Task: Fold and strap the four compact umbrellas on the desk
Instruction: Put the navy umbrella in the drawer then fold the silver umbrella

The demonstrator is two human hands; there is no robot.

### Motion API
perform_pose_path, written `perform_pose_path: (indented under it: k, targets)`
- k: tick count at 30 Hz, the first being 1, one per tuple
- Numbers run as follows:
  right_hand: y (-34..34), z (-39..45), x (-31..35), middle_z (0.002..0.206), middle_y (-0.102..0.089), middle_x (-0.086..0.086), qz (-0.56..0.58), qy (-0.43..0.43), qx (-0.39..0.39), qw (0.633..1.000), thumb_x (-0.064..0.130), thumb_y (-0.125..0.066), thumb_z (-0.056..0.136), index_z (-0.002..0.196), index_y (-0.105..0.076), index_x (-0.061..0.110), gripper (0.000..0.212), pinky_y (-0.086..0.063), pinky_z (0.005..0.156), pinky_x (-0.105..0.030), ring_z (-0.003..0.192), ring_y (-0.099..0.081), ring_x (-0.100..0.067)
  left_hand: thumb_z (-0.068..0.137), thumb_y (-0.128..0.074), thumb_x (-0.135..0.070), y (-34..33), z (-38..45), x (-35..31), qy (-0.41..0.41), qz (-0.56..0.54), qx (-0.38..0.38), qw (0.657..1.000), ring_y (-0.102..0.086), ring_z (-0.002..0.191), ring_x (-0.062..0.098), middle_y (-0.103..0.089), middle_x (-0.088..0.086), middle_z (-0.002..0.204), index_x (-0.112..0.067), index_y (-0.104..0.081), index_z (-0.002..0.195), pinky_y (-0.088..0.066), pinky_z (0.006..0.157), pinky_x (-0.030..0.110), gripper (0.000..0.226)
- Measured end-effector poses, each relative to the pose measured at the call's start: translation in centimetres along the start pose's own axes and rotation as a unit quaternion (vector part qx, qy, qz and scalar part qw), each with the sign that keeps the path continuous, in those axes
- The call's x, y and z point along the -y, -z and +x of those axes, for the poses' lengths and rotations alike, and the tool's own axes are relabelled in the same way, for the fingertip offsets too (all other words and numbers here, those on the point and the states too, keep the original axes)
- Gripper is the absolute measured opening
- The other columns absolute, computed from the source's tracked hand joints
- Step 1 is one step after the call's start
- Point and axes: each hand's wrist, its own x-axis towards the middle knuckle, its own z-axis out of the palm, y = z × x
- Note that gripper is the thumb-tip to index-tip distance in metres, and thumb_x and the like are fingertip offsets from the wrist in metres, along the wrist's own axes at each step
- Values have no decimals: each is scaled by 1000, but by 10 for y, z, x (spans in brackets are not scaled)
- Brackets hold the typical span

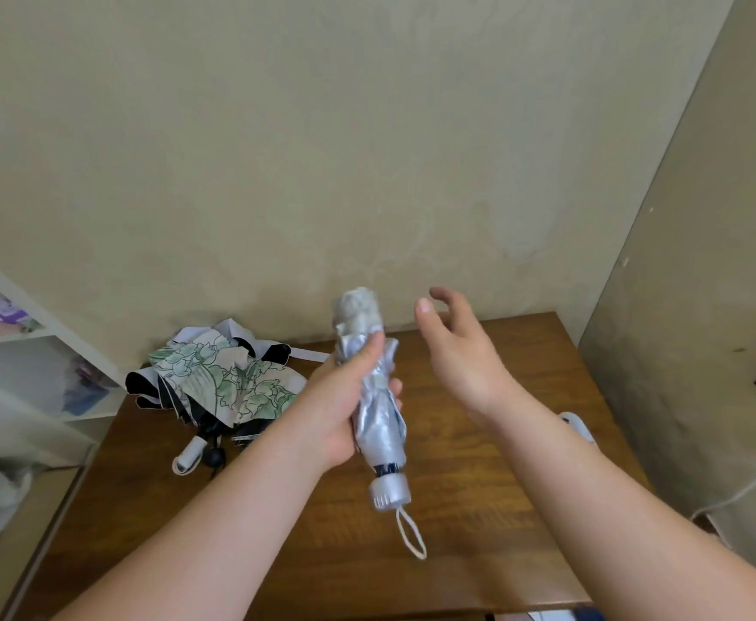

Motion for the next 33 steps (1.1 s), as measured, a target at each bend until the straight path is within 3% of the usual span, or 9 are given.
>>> perform_pose_path:
  k: [2, 4, 8, 11, 13, 16, 21, 27, 33]
  targets:
    - [9, -19, -15, 90, -66, 8, -25, 79, 3, 997, 27, -72, 97, 109, -67, 24, 13, -46, 74, -25, 74, -56, 0, 85, -80, -44, 12, 8, -8, 8, -71, -15, 997, -66, 71, 16, -69, 2, 84, -15, -74, 105, -56, 70, 34, 36]
    - [9, -37, -28, 81, -66, 6, -40, 132, 91, 986, 16, -79, 91, 90, -73, 24, 10, -46, 70, -26, 72, -56, -5, 88, -76, -44, 20, 16, -14, -1, -108, -34, 994, -65, 72, 15, -67, -1, 82, -15, -74, 100, -53, 72, 34, 31]
    - [-1, -53, -40, 95, -63, 6, -146, 238, 162, 947, 21, -86, 83, 98, -73, 29, 21, -47, 79, -19, 91, -63, -16, 88, -79, -44, 22, 23, -20, -27, -108, -90, 990, -69, 83, 18, -72, 3, 100, -16, -67, 129, -60, 73, 35, 50]
    - [-4, -52, -44, 105, -60, 11, -135, 211, 137, 958, 17, -84, 84, 106, -73, 33, 29, -51, 75, -20, 90, -65, -16, 94, -74, -32, 20, 20, -24, -14, -89, -82, 993, -66, 92, 27, -63, 12, 104, -7, -61, 125, -58, 90, 45, 42]
    - [-3, -51, -43, 103, -62, 8, -78, 159, 120, 977, 9, -80, 84, 97, -73, 33, 28, -56, 65, -31, 75, -67, -18, 97, -66, -19, 21, 18, -24, -4, -74, -68, 995, -65, 86, 29, -61, 16, 97, -3, -61, 118, -59, 82, 46, 27]
    - [1, -50, -39, 96, -65, -8, 5, 66, 141, 988, 0, -73, 83, 92, -69, 23, 25, -48, 50, -31, 57, -61, -27, 94, -71, -9, 30, 19, -22, -33, -57, -61, 996, -74, 98, 33, -73, 23, 111, -5, -61, 130, -62, 80, 53, 38]
    - [2, -51, -36, 98, -70, -6, 86, 24, 158, 983, 16, -73, 77, 90, -74, 25, 16, -52, 71, -43, 74, -61, -26, 86, -81, -11, 28, 18, -20, -93, -46, -78, 992, -76, 85, 25, -76, 11, 93, -10, -69, 123, -61, 90, 54, 39]
    - [4, -48, -31, 96, -64, 12, -148, 229, 101, 957, 13, -82, 78, 89, -72, 27, 20, -56, 76, -31, 86, -67, -14, 89, -78, -5, 20, 20, -19, -108, -38, -107, 988, -77, 85, 29, -76, 17, 100, -9, -70, 120, -60, 90, 58, 33]
    - [3, -46, -33, 92, -65, 9, -367, 368, 50, 853, 31, -61, 87, 88, -75, 24, 16, -53, 53, -38, 67, -64, -21, 93, -73, -6, 15, 19, -18, -82, -17, -124, 989, -74, 93, 39, -72, 33, 110, -8, -67, 112, -60, 85, 61, 20]
